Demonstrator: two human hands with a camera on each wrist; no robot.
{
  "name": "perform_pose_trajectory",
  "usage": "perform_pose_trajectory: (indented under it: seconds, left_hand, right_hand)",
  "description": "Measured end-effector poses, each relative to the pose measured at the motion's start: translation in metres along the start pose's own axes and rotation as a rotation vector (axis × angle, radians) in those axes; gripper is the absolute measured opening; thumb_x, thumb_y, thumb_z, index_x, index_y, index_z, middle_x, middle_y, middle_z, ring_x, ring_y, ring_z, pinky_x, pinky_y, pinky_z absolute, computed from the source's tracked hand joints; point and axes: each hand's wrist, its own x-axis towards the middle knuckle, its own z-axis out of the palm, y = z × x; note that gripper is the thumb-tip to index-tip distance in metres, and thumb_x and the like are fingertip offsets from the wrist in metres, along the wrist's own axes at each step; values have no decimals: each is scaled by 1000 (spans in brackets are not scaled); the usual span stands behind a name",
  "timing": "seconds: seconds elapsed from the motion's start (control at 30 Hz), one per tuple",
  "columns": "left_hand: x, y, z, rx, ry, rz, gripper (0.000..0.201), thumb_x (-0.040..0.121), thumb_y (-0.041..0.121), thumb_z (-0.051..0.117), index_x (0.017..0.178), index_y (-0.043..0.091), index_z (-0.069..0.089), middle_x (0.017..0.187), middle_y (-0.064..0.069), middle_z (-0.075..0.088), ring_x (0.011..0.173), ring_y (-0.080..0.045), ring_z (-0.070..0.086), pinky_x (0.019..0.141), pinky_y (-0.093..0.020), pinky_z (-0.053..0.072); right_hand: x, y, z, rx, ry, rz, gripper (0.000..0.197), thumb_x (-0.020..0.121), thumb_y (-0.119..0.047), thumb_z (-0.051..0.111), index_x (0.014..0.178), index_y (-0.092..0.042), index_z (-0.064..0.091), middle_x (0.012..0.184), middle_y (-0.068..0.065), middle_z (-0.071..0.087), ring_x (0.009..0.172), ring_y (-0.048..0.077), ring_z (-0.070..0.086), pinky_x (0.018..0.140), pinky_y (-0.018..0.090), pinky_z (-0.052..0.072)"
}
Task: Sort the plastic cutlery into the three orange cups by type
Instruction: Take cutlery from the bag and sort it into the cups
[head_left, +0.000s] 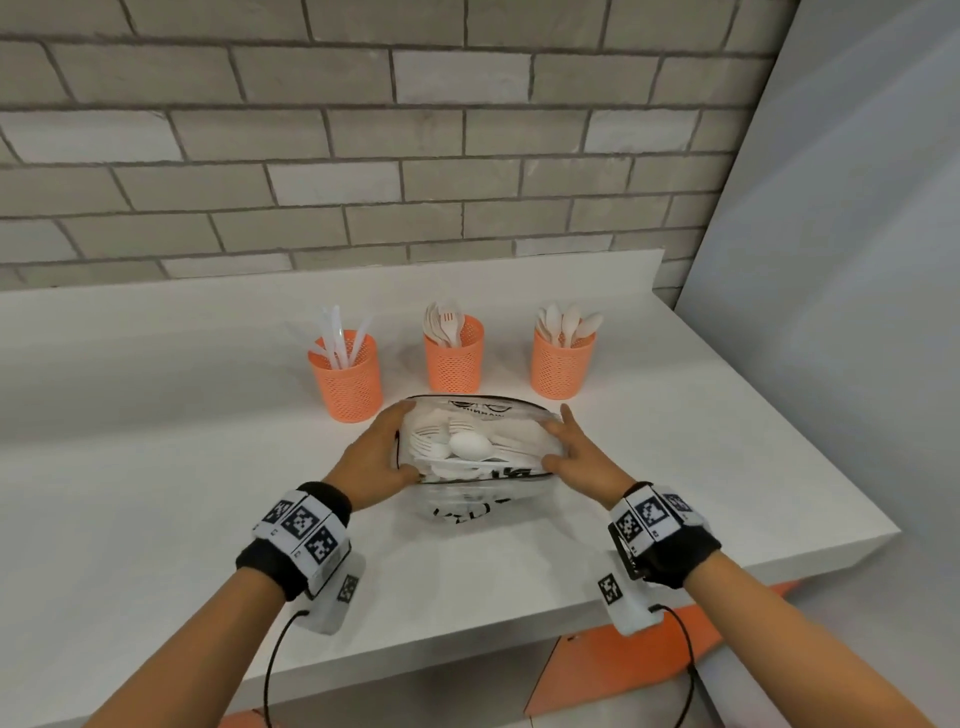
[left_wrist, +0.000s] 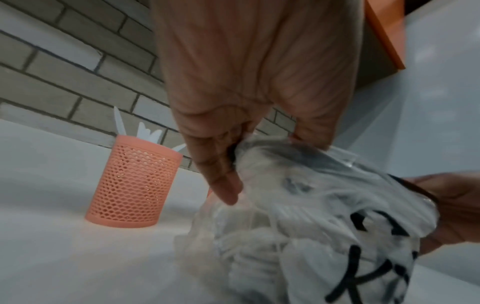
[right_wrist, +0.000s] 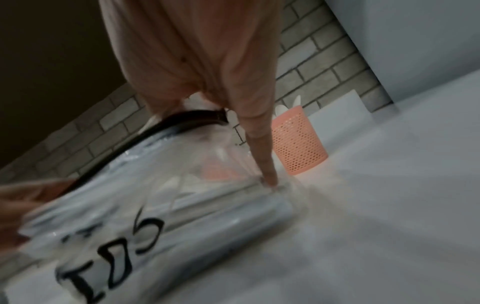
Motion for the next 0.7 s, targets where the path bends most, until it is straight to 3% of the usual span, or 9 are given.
perform_pose_trajectory:
  seconds: [0.1, 0.2, 0.3, 0.37, 0.4, 0.47, 0.57, 0.63, 0.7]
  left_hand:
    - [-4, -7, 0, -41, -34, -24, 88, 74, 14, 72, 145, 18, 20, 146, -1, 31, 124, -10, 35, 104, -22, 29]
    - [-7, -16, 5, -24, -126, -91, 110, 52, 46, 68, 146, 24, 16, 143, -1, 35, 131, -18, 34, 111, -32, 31]
    - [-2, -11, 7, -54, -153, -124, 110, 49, 38, 69, 144, 22, 16, 135, 3, 39, 128, -19, 39, 105, -28, 35]
    - [1, -7, 9, -51, -147, -131, 109, 51, 33, 72, 144, 19, 17, 137, 0, 39, 127, -19, 39, 102, -26, 34]
    - [2, -6, 8, -44, -138, -138, 106, 54, 28, 74, 144, 18, 18, 140, -3, 38, 127, -20, 39, 102, -25, 34]
    - [4, -5, 7, -31, -123, -134, 105, 55, 24, 73, 144, 16, 19, 142, -5, 36, 128, -21, 38, 101, -24, 33]
    - [7, -4, 8, -25, -129, -146, 103, 58, 20, 76, 144, 14, 19, 142, -7, 37, 128, -22, 38, 103, -26, 34]
    - [9, -4, 8, -5, -138, -166, 98, 67, 11, 77, 144, 14, 17, 140, -9, 39, 127, -24, 40, 104, -30, 37]
    - [12, -3, 8, 22, -151, -188, 96, 69, 9, 75, 145, 14, 16, 139, -11, 40, 125, -25, 41, 104, -34, 39]
  right_hand:
    - [-2, 8, 2, -63, -6, 1, 66, 88, -2, 53, 146, -16, 25, 156, 8, -16, 146, 20, -8, 112, 23, 11]
    - [2, 14, 7, -301, -164, 111, 77, 85, -18, 62, 148, -21, 18, 156, 11, -20, 147, 25, -3, 118, 33, 13]
    - [5, 11, 4, -463, -159, 154, 81, 81, -27, 66, 147, -27, 20, 157, 15, -10, 146, 29, -2, 119, 42, 13]
    - [-1, 3, 2, -710, -26, 50, 76, 78, -37, 68, 143, -26, 33, 157, 17, 5, 145, 32, 7, 116, 47, 18]
    - [-3, -1, 4, -877, 93, -52, 71, 73, -42, 72, 136, -24, 45, 152, 20, 22, 140, 33, 22, 112, 47, 26]
    - [-7, -14, 12, -1119, 239, -164, 58, 48, -45, 86, 99, -22, 71, 111, 16, 59, 103, 31, 57, 82, 38, 49]
    - [-7, -18, 30, -1155, 259, -287, 47, 29, -31, 92, 68, -17, 71, 72, 3, 59, 63, 19, 58, 50, 24, 43]
    - [-4, -22, 38, -1104, 173, -276, 44, 49, -21, 89, 86, -7, 70, 88, 10, 62, 75, 24, 62, 58, 27, 49]
    - [3, -21, 44, -1055, 83, -198, 43, 80, -13, 67, 119, 1, 53, 121, 18, 51, 109, 31, 53, 89, 34, 45]
